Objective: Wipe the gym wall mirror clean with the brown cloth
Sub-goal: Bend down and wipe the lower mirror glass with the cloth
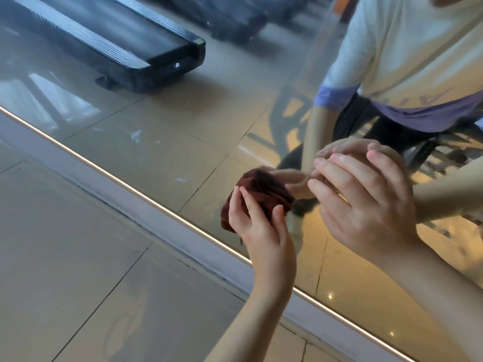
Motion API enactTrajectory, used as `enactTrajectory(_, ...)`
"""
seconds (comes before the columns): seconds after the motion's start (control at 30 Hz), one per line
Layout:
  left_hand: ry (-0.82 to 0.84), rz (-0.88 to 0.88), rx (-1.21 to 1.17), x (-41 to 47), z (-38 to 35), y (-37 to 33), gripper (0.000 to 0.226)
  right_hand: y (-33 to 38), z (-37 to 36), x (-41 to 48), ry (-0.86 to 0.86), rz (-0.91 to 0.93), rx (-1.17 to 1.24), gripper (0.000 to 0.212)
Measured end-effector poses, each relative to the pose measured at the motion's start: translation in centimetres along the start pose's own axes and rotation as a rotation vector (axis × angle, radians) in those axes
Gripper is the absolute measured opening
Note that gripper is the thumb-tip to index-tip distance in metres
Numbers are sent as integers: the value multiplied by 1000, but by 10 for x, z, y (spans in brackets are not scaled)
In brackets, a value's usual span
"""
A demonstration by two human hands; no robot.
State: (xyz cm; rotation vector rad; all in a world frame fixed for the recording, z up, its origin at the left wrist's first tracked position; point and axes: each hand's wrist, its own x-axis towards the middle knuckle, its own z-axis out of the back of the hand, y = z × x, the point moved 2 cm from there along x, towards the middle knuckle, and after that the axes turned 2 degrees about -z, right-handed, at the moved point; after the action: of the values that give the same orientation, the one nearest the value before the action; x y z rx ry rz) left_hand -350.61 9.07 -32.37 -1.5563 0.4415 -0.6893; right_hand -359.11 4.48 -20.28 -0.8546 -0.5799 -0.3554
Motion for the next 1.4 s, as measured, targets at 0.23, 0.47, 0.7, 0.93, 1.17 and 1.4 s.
enactTrajectory(0.23, -242, 16, -33, 52, 13, 20, 55, 2, -2, 1, 5, -13, 29, 24)
enactTrajectory(0.47, -187, -1, -76, 42, 22, 19, 52, 14, -12, 11, 49, -7, 71, 23)
enactTrajectory(0.7, -193, 64, -138, 59, 37, 23, 47, 33, -29, 38, 33, -32, 123, 22)
enactTrajectory(0.93, -317, 237, -170, 97, 56, 32, 43, 46, -43, 59, 40, 19, 124, 15)
enactTrajectory(1.17, -210, 166, -180, 79, 58, 23, 39, 51, -48, 62, 51, 16, 118, 17)
enactTrajectory(1.4, -383, 459, -189, 134, 82, 54, 34, 59, -56, 73, 84, 24, 147, 16)
